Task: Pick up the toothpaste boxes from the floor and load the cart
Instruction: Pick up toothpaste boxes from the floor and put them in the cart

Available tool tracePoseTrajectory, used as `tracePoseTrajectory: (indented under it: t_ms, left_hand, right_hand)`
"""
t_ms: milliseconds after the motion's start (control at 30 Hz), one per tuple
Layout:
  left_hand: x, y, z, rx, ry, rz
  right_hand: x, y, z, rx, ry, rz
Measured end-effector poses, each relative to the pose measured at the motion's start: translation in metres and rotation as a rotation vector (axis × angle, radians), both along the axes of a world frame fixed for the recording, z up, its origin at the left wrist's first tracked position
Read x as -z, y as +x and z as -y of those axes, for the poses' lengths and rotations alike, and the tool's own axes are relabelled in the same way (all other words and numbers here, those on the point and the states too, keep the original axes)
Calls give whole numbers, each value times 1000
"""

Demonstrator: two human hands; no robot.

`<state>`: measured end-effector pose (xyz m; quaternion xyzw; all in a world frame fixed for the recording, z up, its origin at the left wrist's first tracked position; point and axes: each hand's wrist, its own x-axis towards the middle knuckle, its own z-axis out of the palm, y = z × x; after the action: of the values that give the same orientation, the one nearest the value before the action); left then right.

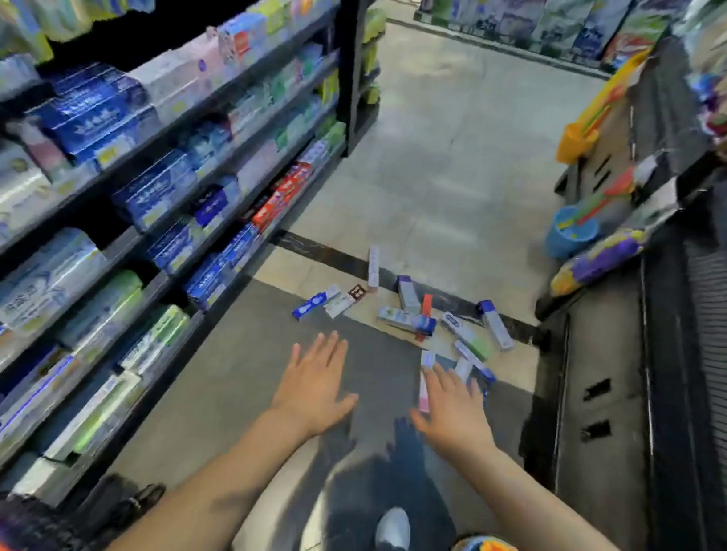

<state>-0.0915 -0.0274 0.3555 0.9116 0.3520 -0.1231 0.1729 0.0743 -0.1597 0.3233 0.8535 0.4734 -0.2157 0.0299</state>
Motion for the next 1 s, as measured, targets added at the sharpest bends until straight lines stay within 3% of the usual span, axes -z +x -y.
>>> tracePoseTrajectory:
  t_ms: [133, 600, 833, 1000]
  left_hand:
    - [13, 97, -11, 60, -57, -32]
    - [131, 279, -88, 275, -217, -290]
    - [238, 361, -108, 331, -261, -336]
    - [362, 404, -103, 310, -319, -381]
  right_hand:
    - [17, 83, 22, 99, -34, 74]
    - [109, 238, -12, 369, -236, -79]
    - [217, 303, -45, 554, -232, -237]
    - [347, 335, -49, 613, -263, -329]
